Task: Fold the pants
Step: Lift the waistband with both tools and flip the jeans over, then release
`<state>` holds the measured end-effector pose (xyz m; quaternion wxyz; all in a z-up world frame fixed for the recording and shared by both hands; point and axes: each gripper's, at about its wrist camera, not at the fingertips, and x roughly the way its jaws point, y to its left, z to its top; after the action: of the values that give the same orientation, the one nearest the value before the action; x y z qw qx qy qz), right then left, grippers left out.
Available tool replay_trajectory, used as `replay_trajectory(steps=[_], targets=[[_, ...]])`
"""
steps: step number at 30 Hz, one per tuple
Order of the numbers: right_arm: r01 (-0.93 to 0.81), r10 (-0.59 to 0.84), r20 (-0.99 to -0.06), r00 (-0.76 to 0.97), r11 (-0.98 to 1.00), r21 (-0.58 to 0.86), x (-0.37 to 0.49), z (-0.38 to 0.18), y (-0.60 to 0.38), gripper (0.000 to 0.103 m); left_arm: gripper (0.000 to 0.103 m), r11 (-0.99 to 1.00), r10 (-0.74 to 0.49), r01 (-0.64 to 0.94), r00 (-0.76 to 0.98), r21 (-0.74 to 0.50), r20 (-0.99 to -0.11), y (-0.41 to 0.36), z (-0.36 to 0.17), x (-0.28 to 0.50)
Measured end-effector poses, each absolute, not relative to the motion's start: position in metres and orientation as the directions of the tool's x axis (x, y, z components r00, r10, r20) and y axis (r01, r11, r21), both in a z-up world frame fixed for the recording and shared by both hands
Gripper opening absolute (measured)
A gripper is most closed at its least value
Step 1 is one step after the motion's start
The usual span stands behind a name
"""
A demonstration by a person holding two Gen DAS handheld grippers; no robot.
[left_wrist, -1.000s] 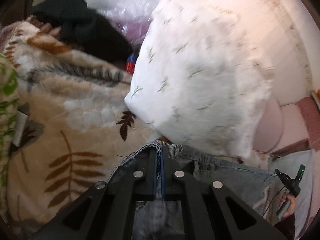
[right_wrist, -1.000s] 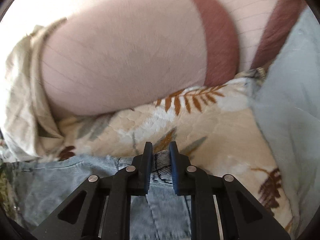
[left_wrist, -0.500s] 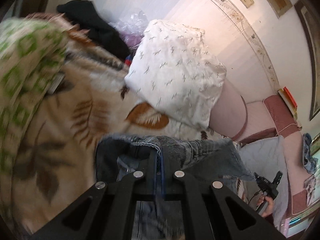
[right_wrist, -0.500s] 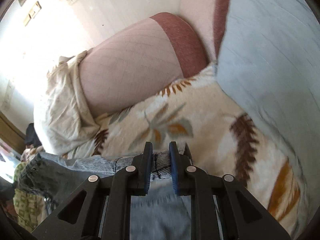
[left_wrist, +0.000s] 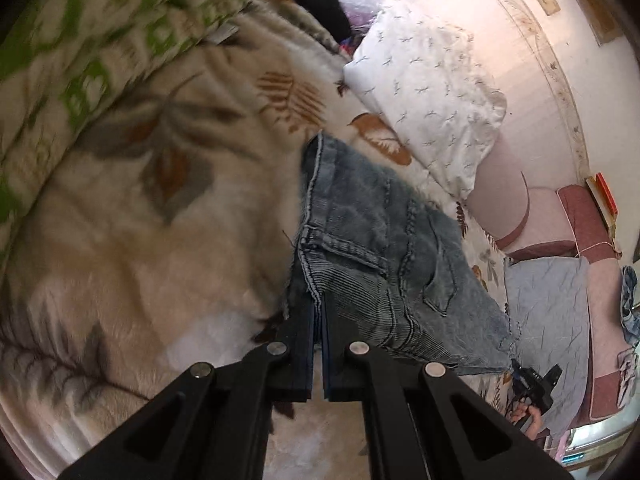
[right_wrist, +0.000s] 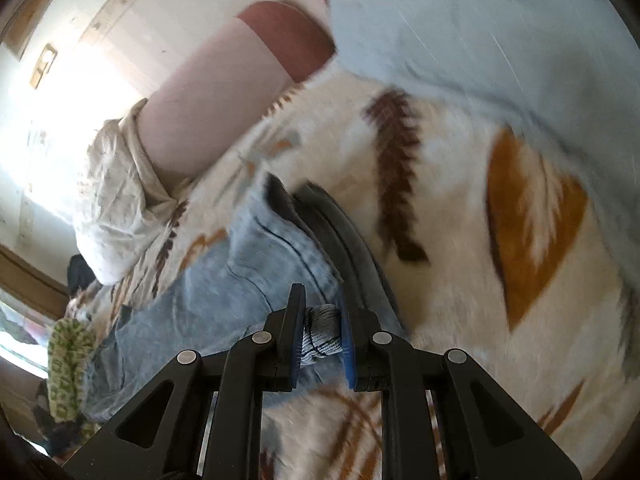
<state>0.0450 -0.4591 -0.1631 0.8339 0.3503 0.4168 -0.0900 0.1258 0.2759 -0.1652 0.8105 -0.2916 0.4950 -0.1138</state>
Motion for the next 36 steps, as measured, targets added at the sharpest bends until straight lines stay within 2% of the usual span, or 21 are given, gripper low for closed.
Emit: replay_trajectory(steps=[7,9,11,14,15,16,17,19,21,27,32,34,36], targets=[[0.431,0.148,-0.794,0.59,0.773,0.465,0.048,-0.172,-0.454,0.017,0.005,0.825,-0.449,-0.108,0.47,-0.554,-0.76,0.273,-0.176,0.127],[0.429,0.149,-0.803,0.578,0.781,0.453,0.05,-0.174,-0.453,0.018,0.012,0.845,-0.425,-0.107,0.458,-0.524,-0.78,0.271,-0.179,0.125],[0.427,0.164,-0.797,0.582,0.772,0.471,0.049,-0.171,-0.458,0.022,0.014,0.873,-0.38,-0.106,0.466,-0.476,-0.799,0.27,-0.174,0.12],[0.417,0.14,-0.769,0.624,0.772,0.479,0.05,-0.156,-0.462,0.043,0.015,0.921,-0.271,-0.1,0.528,-0.376,-0.805,0.269,-0.153,0.106],[0.409,0.122,-0.749,0.651,0.775,0.482,0.053,-0.147,-0.464,0.055,0.015,0.932,-0.246,-0.087,0.561,-0.352,-0.791,0.268,-0.143,0.101],[0.399,0.115,-0.733,0.67,0.777,0.487,0.055,-0.142,-0.465,0.06,0.015,0.937,-0.231,-0.08,0.588,-0.34,-0.775,0.267,-0.134,0.096],[0.378,0.115,-0.703,0.702,0.777,0.503,0.06,-0.135,-0.467,0.06,0.015,0.936,-0.23,-0.07,0.619,-0.345,-0.751,0.266,-0.123,0.091],[0.344,0.133,-0.665,0.735,0.772,0.535,0.074,-0.127,-0.469,0.06,0.022,0.926,-0.261,-0.033,0.666,-0.377,-0.699,0.258,-0.107,0.087],[0.324,0.167,-0.658,0.734,0.765,0.556,0.094,-0.126,-0.47,0.06,0.034,0.923,-0.293,0.02,0.681,-0.384,-0.671,0.238,-0.096,0.087],[0.369,0.147,-0.747,0.648,0.797,0.477,0.142,-0.15,-0.473,0.058,0.035,0.897,-0.42,0.187,0.639,-0.4,-0.645,0.168,-0.1,0.099],[0.369,0.227,-0.779,0.585,0.78,0.505,0.155,-0.181,-0.481,0.039,0.035,0.902,-0.429,0.225,0.564,-0.369,-0.705,0.12,-0.131,0.104],[0.363,0.229,-0.8,0.554,0.798,0.48,0.157,-0.188,-0.476,0.024,0.035,0.91,-0.413,0.226,0.544,-0.346,-0.73,0.107,-0.14,0.103],[0.337,0.218,-0.795,0.567,0.819,0.465,0.157,-0.182,-0.473,0.019,0.036,0.92,-0.392,0.236,0.54,-0.313,-0.745,0.096,-0.144,0.099]])
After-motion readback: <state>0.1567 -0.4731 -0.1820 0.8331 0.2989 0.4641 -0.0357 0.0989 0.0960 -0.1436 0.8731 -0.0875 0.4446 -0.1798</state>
